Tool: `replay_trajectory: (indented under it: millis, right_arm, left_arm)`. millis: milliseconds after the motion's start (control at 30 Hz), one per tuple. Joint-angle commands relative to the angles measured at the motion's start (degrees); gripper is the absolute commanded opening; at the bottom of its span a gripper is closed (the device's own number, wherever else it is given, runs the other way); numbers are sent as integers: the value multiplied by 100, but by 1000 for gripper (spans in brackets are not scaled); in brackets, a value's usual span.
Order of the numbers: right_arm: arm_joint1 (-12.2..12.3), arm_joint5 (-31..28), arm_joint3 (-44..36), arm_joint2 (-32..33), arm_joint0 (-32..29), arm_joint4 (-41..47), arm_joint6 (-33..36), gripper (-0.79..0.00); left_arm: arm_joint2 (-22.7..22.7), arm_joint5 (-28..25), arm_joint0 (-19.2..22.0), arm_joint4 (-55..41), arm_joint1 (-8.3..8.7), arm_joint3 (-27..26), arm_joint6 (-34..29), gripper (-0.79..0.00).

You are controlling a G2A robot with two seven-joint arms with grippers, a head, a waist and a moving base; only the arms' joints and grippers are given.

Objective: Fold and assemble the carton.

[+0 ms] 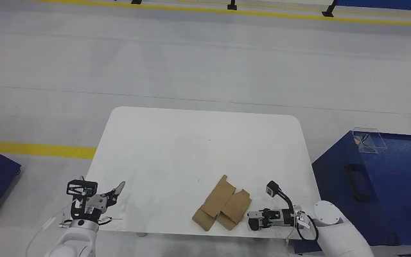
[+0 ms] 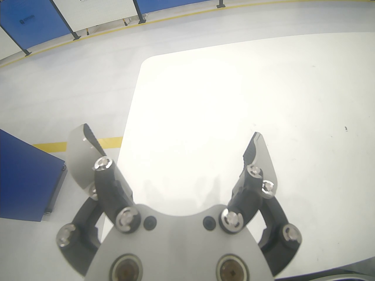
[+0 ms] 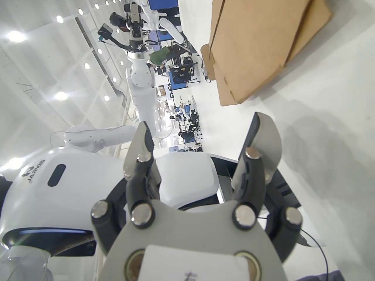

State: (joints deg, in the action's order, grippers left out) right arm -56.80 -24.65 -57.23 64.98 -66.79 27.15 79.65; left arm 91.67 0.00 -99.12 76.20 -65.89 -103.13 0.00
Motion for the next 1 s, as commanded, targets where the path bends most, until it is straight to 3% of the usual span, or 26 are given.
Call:
replay_trajectory:
  millis: [0, 100, 167, 267, 467, 533, 600, 633, 667, 967]
  right_arm:
    - [-35, -32, 193, -180, 160, 31, -33, -154]
    - [-111, -189, 589, -442, 461, -21, -190, -185]
    - [-177, -301, 810, -645, 648, -152, -303, -114]
    - [-274, -566, 1076, -900, 894, -333, -568, -200]
    - [-440, -1124, 1517, -1270, 1242, -618, -1125, -222]
    - [-500, -1223, 1594, -1398, 1329, -636, -1224, -296]
    - [-543, -1328, 1660, -1512, 1393, -625, -1329, -548]
    - [-559, -1359, 1695, -1565, 1423, -611, -1360, -714]
    - [-572, -1409, 1698, -1617, 1445, -589, -1409, -785]
    - [-446, -1783, 1270, -1954, 1529, -266, -1783, -785]
  left_arm:
    - [0, 0, 0, 0, 0, 0, 0, 0]
    - [0, 0, 0, 0, 0, 0, 0, 0]
    - [0, 0, 0, 0, 0, 0, 0, 0]
    - [0, 0, 0, 0, 0, 0, 0, 0]
    - [0, 0, 0, 0, 0, 0, 0, 0]
    - [0, 0, 0, 0, 0, 0, 0, 0]
    - [0, 0, 0, 0, 0, 0, 0, 0]
    - [0, 0, 0, 0, 0, 0, 0, 0]
    - [0, 0, 0, 0, 0, 0, 0, 0]
    - [0, 0, 0, 0, 0, 0, 0, 0]
